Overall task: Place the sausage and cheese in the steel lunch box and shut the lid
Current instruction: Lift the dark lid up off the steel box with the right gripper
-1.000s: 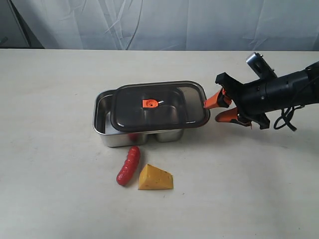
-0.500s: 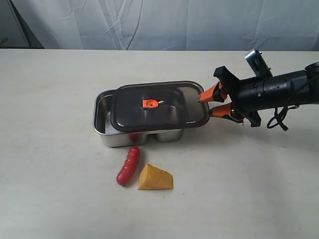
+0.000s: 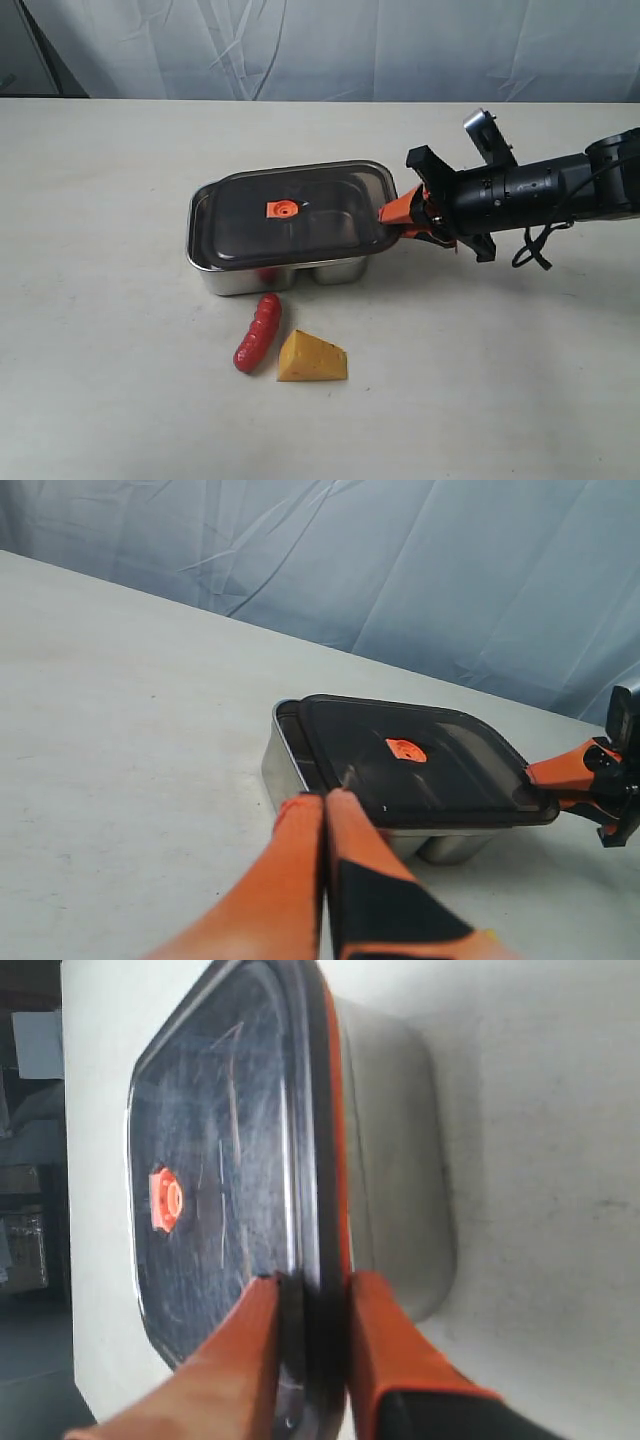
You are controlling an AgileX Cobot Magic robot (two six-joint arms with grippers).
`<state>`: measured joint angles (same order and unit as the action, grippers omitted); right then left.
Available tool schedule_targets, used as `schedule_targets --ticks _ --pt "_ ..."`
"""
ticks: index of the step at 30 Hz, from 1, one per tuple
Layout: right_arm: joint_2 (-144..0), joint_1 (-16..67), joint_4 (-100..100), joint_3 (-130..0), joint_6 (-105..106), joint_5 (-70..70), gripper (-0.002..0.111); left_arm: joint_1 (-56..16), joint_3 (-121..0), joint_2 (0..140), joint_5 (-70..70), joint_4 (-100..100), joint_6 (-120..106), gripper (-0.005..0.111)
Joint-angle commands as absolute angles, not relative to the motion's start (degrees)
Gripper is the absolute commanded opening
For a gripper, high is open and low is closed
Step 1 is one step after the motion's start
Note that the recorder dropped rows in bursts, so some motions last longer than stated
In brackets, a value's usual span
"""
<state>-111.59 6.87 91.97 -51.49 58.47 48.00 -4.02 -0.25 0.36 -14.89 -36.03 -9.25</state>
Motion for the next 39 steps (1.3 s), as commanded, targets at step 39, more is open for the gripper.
schedule_targets --ticks 39 --pt "-71.2 8.1 70.0 -51.7 70.0 32.3 -0.001 -4.2 0.0 0.0 -14.9 -35.9 -9.4 0.0"
